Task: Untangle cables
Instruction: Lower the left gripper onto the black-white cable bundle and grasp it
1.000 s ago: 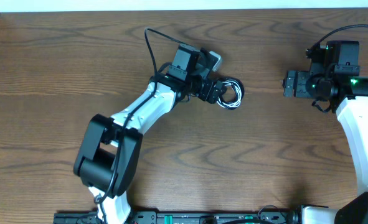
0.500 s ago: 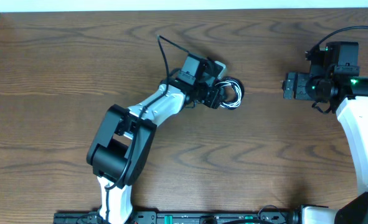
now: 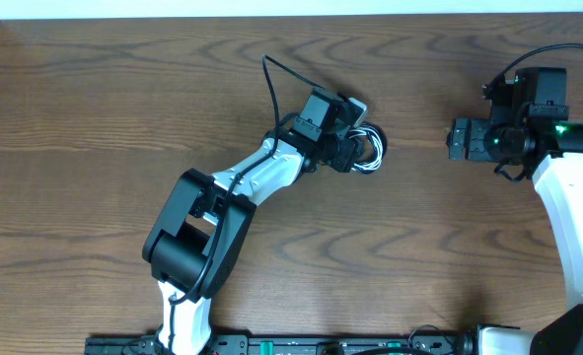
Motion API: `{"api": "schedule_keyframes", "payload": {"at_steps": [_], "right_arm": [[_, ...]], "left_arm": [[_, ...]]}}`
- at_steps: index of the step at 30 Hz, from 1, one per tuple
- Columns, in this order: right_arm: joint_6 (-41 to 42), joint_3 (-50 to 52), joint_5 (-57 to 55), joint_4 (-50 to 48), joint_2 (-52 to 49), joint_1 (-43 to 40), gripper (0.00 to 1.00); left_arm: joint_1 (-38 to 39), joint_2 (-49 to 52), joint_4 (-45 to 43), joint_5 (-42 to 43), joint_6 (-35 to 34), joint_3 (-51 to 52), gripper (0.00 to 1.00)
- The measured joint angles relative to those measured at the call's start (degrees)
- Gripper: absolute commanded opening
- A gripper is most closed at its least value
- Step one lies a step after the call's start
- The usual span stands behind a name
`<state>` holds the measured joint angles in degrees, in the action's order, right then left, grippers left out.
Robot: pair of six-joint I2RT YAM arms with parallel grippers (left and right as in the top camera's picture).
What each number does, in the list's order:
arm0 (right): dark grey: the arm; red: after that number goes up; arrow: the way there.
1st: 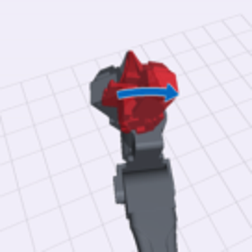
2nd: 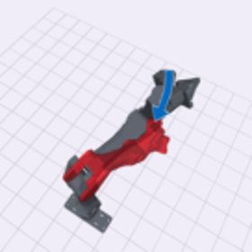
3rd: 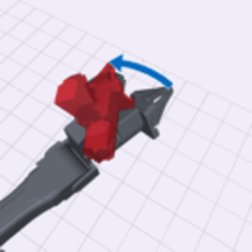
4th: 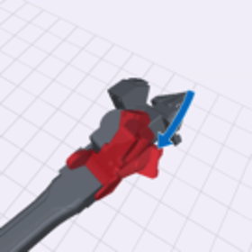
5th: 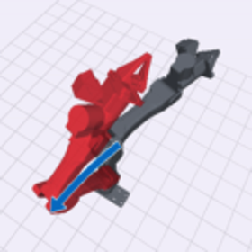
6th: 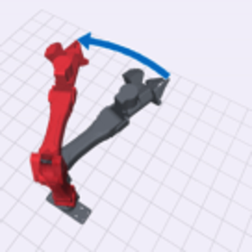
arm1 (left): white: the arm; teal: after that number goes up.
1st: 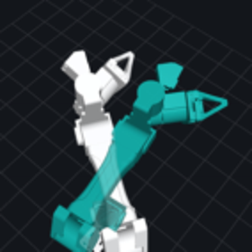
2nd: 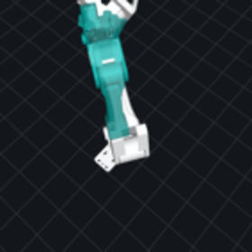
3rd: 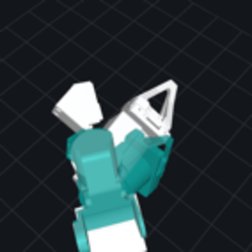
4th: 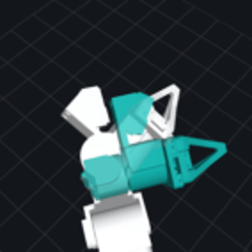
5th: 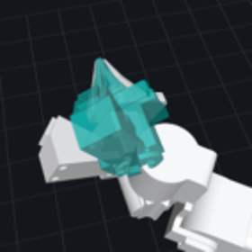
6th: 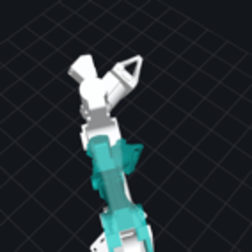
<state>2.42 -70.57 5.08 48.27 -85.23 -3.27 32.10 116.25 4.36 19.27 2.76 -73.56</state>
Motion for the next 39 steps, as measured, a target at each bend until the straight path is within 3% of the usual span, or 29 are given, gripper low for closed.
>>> {"api": "schedule_keyframes", "payload": {"at_steps": [13,16,24,31,36,39], "right_arm": [[0.02,0.00,0.02,0.59,0.00,0.02,0.95],[0.02,0.00,0.00,0.61,0.00,0.02,0.96],[0.02,0.00,0.00,0.63,0.00,0.02,0.97],[0.04,0.00,0.00,0.63,0.00,0.02,0.98],[0.09,0.00,0.00,0.63,0.00,0.02,0.99],[0.15,0.00,0.00,0.66,0.00,0.02,0.99]], "left_arm": [[0.00,1.88,-0.52,-1.64,0.04,0.00,0.56],[0.00,3.10,-0.55,-1.64,-0.02,0.00,0.49],[0.00,3.19,-1.11,-1.66,0.04,0.00,0.42],[0.00,3.19,-2.10,-1.68,0.02,0.00,0.41],[0.00,3.19,-2.40,-1.90,-0.26,0.00,0.13],[0.00,3.19,-2.62,-1.84,-0.11,0.00,0.09]]}}
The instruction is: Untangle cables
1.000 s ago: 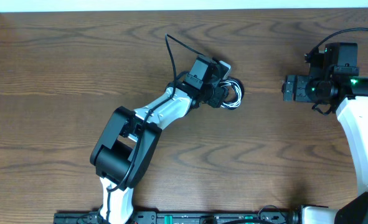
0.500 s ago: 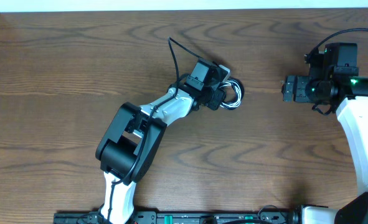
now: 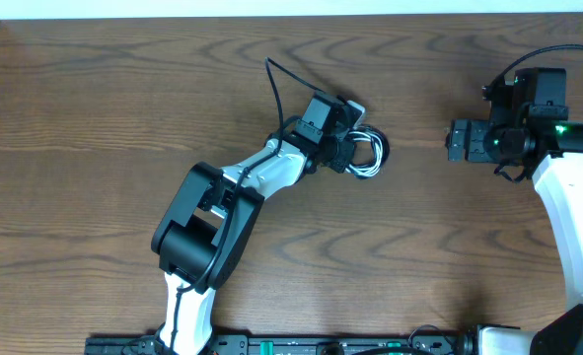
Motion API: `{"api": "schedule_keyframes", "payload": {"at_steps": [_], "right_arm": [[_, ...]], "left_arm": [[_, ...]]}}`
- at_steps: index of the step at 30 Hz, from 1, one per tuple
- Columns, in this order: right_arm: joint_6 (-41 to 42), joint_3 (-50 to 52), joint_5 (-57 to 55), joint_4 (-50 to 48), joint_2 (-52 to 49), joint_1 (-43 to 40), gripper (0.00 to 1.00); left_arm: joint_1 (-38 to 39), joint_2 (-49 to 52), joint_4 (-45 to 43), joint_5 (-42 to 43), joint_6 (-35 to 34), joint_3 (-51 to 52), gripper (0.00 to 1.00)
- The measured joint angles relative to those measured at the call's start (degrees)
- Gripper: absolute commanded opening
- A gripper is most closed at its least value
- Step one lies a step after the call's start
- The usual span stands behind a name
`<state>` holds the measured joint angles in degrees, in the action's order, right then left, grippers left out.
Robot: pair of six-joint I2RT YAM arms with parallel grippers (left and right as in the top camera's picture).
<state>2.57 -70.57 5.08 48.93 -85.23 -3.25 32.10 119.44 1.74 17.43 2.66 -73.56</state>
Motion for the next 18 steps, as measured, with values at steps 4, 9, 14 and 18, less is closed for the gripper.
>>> {"api": "schedule_keyframes", "payload": {"at_steps": [4,9,14,18], "right_arm": [[0.00,0.00,0.02,0.48,0.00,0.00,0.99],[0.00,0.00,0.00,0.76,0.00,0.00,0.99],[0.00,0.00,0.02,0.76,0.00,0.00,0.99],[0.00,0.00,0.94,0.81,0.00,0.00,0.99]], "left_arm": [[0.00,0.00,-0.09,0.00,0.13,0.00,0.08],[0.00,0.00,-0.09,0.00,0.11,0.00,0.07],[0.00,-0.35,0.07,-0.04,0.09,0.00,0.07],[0.00,-2.86,0.55,-0.11,-0.22,0.00,0.07]]}}
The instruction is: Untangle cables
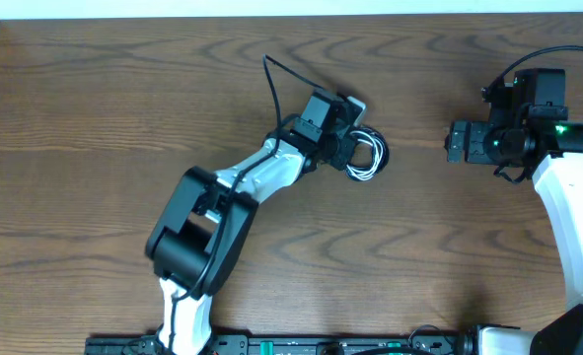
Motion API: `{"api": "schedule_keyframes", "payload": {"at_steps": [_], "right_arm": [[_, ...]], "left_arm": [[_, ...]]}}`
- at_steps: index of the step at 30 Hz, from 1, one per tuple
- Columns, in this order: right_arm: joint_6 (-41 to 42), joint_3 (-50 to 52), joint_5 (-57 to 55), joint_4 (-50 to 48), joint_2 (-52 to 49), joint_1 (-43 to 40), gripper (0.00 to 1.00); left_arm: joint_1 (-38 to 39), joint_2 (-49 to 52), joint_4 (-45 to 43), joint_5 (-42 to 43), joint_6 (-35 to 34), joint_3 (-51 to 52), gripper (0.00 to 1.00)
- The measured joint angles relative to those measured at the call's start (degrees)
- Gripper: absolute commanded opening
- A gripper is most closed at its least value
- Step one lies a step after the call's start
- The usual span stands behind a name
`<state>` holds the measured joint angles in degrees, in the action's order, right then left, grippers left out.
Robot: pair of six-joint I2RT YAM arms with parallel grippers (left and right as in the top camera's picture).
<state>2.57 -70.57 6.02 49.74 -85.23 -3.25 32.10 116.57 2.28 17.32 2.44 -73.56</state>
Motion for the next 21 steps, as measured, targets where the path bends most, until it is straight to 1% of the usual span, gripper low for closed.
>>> {"api": "schedule_keyframes", "payload": {"at_steps": [7,8,10,11,12,14,15,16,21], "right_arm": [[0.02,0.00,8.46,0.17,0.00,0.00,0.99],[0.02,0.00,9.97,0.15,0.00,0.00,0.96],[0.15,0.00,12.79,0.15,0.00,0.02,0.85],[0.11,0.00,13.79,0.15,0.00,0.07,0.77],[0.17,0.00,14.47,0.15,0.00,0.15,0.72],[0.48,0.00,15.76,0.15,0.00,0.59,0.68],[0.39,0.00,16.57,0.11,0.00,0.96,0.68],[0.44,0.00,17.38,0.00,0.00,1.38,0.73],[0.50,0.00,20.24,-2.05,0.00,4.11,0.75]], "left_arm": [[-0.63,-10.01,0.00,-0.11,-3.45,-0.02,0.07],[-0.83,-11.04,0.07,-0.11,-3.87,-0.09,0.07],[-1.05,-12.61,0.46,-0.13,-4.42,-0.11,0.07],[-1.09,-13.16,0.81,-0.11,-5.01,-0.13,0.07],[-1.14,-13.49,1.18,-0.09,-5.66,-0.13,0.07],[-1.14,-13.75,1.77,-0.07,-7.69,-0.13,0.07],[-1.14,-13.75,1.86,-0.04,-8.94,-0.13,0.08],[-1.14,-13.75,1.88,0.11,-9.97,-0.13,0.07],[-1.14,-13.86,0.92,4.22,-13.97,-0.13,0.07]]}}
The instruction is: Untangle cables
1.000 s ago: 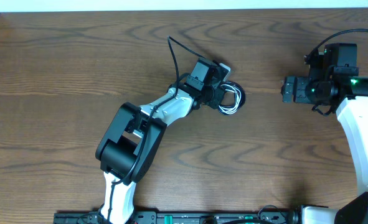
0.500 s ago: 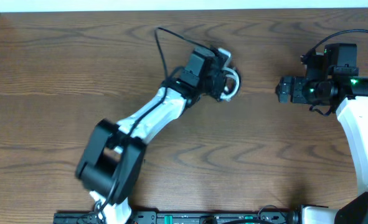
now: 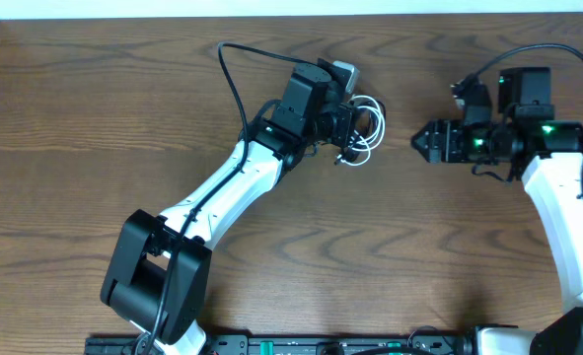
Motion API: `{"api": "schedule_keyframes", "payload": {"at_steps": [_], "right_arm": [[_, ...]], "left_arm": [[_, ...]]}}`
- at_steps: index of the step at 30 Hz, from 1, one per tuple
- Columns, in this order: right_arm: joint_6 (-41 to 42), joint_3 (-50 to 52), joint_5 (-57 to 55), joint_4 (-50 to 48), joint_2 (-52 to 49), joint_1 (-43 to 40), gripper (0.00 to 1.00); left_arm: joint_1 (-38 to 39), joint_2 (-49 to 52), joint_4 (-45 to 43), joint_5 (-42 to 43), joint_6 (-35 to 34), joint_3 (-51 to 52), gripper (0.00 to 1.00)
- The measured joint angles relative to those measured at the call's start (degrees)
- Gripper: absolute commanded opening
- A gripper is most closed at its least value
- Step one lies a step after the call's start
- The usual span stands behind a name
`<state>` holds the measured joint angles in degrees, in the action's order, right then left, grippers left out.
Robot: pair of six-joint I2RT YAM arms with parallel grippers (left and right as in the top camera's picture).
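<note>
A small bundle of white and black cables hangs or lies at the table's upper middle. My left gripper is on the bundle's left side and looks shut on it, its fingers mostly hidden under the wrist. The left arm stretches out long from the lower left. My right gripper points left toward the bundle, a short gap to its right. Its jaws appear open, with nothing in them. The cables' ends are not distinguishable in the knot.
The left arm's own black cable loops up over the table behind its wrist. A pale wall edge runs along the table's far side. The arm bases and a rail sit at the front edge.
My left arm has stretched out, and its gripper and the cable bundle now sit a little higher and further left. My right gripper has moved left, closer to the bundle.
Through the three earlier moments my left gripper stayed on the cable bundle with only slight shifts, its elbow bent, while the right gripper waited far to the right. Now the left arm is extended with the bundle, and the right gripper is near it.
</note>
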<state>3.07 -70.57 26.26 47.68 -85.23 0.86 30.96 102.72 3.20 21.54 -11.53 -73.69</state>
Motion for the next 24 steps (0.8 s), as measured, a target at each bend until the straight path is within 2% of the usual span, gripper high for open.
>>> {"api": "schedule_keyframes", "payload": {"at_steps": [4,7,11,14,18,24], "right_arm": [[0.00,0.00,-0.13,-2.51,0.00,2.91,0.75],[-0.20,0.00,-0.44,-3.26,-0.02,4.22,0.64],[-0.24,0.00,-0.63,-4.39,-0.37,4.35,0.55],[-0.04,0.00,-0.76,-5.18,-1.33,4.35,0.64],[-0.07,0.00,-0.33,-6.47,-2.84,4.35,0.63],[-0.07,0.00,1.25,-8.02,-3.19,4.35,0.68]], "left_arm": [[0.00,-0.48,-1.05,3.34,-4.90,0.00,0.08],[0.00,-1.29,-1.90,5.18,-8.28,0.00,0.07],[0.00,-3.63,-2.25,7.41,-10.62,0.00,0.07],[0.00,-5.90,-2.40,8.50,-11.26,0.00,0.08],[0.00,-8.61,-2.54,9.38,-11.63,0.00,0.07],[0.00,-9.18,-1.81,10.12,-12.11,0.00,0.08]]}}
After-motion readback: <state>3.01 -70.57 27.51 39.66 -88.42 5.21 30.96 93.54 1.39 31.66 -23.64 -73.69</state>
